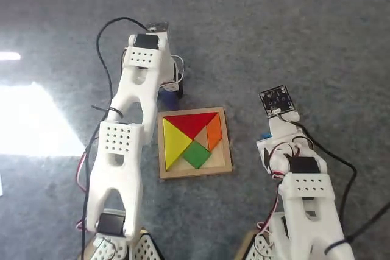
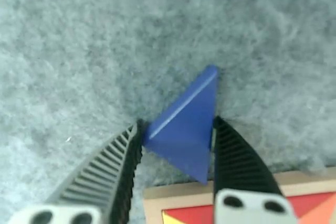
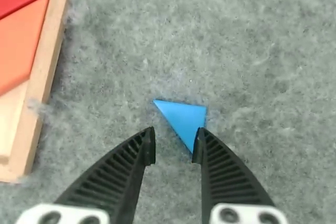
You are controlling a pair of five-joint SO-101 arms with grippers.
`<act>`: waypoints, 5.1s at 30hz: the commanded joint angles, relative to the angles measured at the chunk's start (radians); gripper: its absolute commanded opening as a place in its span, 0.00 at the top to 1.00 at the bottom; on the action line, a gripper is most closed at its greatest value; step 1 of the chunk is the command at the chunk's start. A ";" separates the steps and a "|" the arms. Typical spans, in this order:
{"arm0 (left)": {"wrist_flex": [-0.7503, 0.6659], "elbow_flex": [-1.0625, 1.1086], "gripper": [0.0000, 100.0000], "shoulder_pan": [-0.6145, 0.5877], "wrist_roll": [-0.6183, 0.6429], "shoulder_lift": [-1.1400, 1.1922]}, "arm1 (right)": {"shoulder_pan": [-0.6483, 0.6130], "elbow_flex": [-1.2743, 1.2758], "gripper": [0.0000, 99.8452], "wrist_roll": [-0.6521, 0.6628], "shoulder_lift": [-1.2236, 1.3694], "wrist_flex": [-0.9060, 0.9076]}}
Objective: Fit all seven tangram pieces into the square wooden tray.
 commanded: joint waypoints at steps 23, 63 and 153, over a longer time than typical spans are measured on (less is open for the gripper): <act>0.034 0.223 0.89 0.015 -0.172 -0.338 | -0.005 -0.006 0.86 0.009 -0.036 -0.021; 0.038 -0.073 0.98 -0.023 -0.213 0.060 | -0.005 -0.006 0.86 0.011 -0.036 -0.015; 0.009 0.390 0.94 -0.011 -0.275 -0.183 | -0.005 -0.006 0.86 0.012 -0.036 -0.012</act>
